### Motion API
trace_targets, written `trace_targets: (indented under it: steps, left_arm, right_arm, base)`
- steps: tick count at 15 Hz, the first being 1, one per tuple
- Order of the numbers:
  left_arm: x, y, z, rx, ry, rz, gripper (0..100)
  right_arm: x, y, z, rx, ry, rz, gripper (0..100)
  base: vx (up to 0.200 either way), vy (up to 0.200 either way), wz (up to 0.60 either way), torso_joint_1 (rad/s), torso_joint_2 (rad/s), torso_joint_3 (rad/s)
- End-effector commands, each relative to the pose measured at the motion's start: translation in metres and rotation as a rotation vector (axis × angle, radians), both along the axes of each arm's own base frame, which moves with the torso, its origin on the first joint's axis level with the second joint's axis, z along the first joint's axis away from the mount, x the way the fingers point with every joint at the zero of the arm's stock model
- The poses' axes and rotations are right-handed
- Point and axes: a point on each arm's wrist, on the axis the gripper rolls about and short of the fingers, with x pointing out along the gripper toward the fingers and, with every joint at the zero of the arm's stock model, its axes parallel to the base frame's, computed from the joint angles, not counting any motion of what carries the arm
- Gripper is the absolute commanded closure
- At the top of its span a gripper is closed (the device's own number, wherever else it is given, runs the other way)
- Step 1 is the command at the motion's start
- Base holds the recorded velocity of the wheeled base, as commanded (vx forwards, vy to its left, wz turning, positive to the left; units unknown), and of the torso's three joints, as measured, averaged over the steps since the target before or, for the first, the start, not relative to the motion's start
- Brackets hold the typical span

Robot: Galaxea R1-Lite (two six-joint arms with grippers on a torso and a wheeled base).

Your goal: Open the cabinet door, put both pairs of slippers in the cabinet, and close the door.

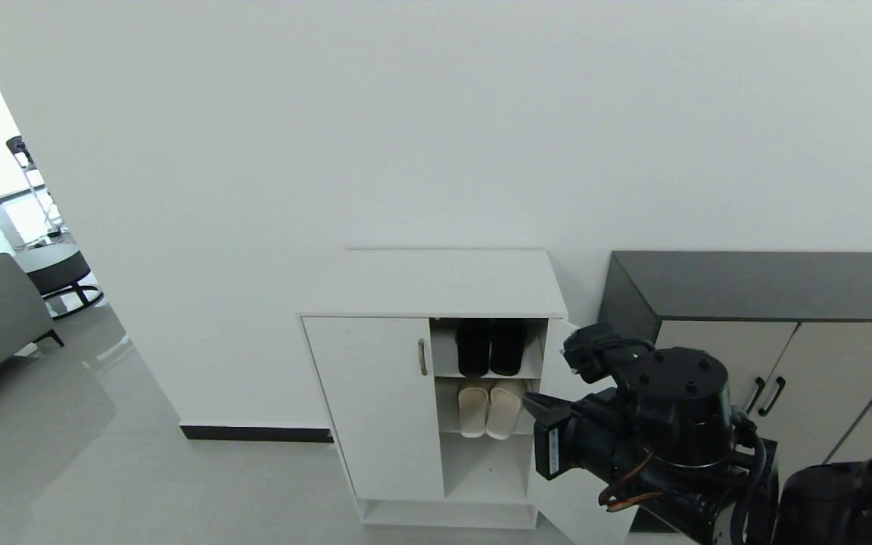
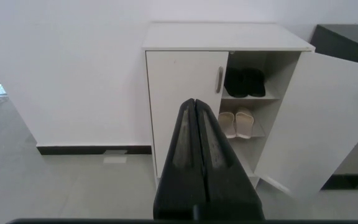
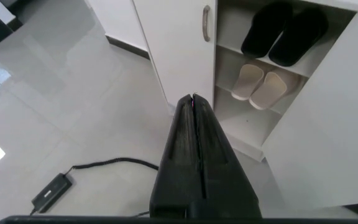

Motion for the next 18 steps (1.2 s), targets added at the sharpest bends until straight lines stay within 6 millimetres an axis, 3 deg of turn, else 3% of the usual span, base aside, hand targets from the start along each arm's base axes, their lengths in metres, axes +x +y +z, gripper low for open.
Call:
trace_targets:
  steps: [1,5,15,18]
  left_arm:
    - [0.000,0.000,0.000,0.000,0.000,0.001,100]
    - [0.000,0.000,0.000,0.000,0.000,0.001,100]
    - [0.000,0.000,0.000,0.000,0.001,0.001,100]
    - [0.000,0.000,0.000,0.000,0.000,0.001,100]
  right_arm:
    - [-0.001,-0.001,-0.003,-0.015,0.000,0.003,100]
    - [-0.003,-0.004,-0.007,-0.012,-0.052,0.017,100]
    - [-0.009,-0.008,-0.016,-0.030,-0.085,0.088,100]
    - [-0.007,-0.007,-0.022,0.019,-0.148,0.092,100]
  base:
    - [0.000,0.000,0.00,0.178,-0.34,-0.168]
    - [0.000,0.000,0.00,0.108,-0.24,-0.111]
    - [0.000,0.000,0.00,-0.025,0.05,0.028]
    - [0.000,0.000,-0.40,-0.002,0.00,-0.003]
